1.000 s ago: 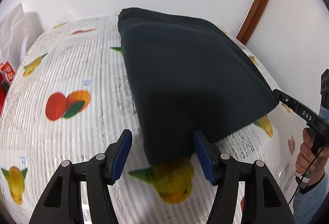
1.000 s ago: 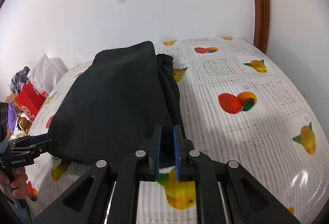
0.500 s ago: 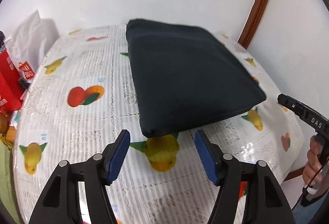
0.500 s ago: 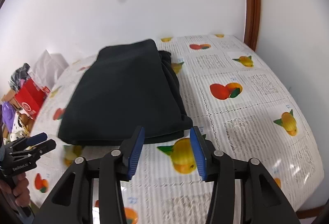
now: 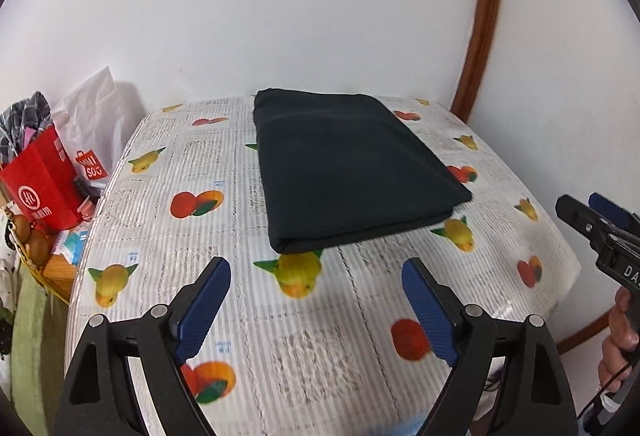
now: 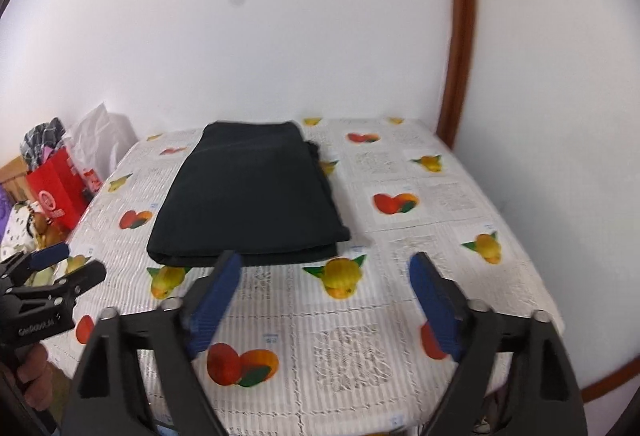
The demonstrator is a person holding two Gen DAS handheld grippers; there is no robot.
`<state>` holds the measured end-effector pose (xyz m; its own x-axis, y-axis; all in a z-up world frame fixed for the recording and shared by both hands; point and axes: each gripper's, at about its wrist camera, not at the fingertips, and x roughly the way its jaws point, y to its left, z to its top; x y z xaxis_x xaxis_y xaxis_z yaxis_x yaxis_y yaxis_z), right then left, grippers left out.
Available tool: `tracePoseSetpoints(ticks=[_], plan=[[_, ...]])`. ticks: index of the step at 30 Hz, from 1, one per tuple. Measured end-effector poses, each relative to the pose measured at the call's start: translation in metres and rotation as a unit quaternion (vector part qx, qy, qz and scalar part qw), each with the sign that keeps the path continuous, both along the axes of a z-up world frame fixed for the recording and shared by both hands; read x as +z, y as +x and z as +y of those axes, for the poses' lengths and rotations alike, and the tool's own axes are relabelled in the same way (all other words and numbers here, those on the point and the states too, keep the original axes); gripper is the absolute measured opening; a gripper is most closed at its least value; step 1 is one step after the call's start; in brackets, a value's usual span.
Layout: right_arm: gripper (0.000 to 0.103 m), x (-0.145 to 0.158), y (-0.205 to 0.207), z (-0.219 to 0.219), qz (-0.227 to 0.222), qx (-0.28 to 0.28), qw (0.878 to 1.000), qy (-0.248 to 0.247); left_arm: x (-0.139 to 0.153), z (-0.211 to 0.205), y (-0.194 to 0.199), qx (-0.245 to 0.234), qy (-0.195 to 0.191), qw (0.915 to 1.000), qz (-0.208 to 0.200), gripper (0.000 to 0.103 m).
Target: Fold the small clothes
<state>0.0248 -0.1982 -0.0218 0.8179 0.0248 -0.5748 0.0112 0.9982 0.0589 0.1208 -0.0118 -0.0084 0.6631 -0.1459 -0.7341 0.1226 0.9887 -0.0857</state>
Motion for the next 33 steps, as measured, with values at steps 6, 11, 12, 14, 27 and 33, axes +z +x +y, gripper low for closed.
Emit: tracePoseSetpoints(ticks=[6, 11, 12, 14, 27, 33], plan=[[0.103, 0.005, -0.032, 0.004, -0.007, 0.013, 0.999, -0.034, 0.011, 0.001, -0.027, 0.022, 0.003, 0.9995, -0.024, 0.097], [0.103, 0.006, -0.047, 0.001, -0.002, 0.007, 1.0, -0.029, 0.018, 0.0, -0.043, 0.022, -0.006, 0.9991, -0.035, 0.097], [0.103, 0.006, -0.049, 0.001, -0.002, 0.006, 1.0, -0.028, 0.019, 0.0, -0.045, 0.023, -0.005, 0.999, -0.038, 0.097], [0.103, 0.006, -0.053, -0.002, -0.001, 0.005, 1.0, -0.02, 0.02, 0.0, -0.048, 0.026, -0.004, 0.9988, -0.042, 0.097], [0.103, 0.003, -0.06, -0.011, 0.005, -0.016, 1.0, -0.011, 0.029, -0.002, -0.057, 0.03, 0.005, 0.9981, -0.054, 0.097], [0.103, 0.003, -0.06, -0.016, 0.006, -0.03, 0.999, -0.009, 0.029, 0.0, -0.057, 0.031, 0.009, 0.998, -0.054, 0.097]])
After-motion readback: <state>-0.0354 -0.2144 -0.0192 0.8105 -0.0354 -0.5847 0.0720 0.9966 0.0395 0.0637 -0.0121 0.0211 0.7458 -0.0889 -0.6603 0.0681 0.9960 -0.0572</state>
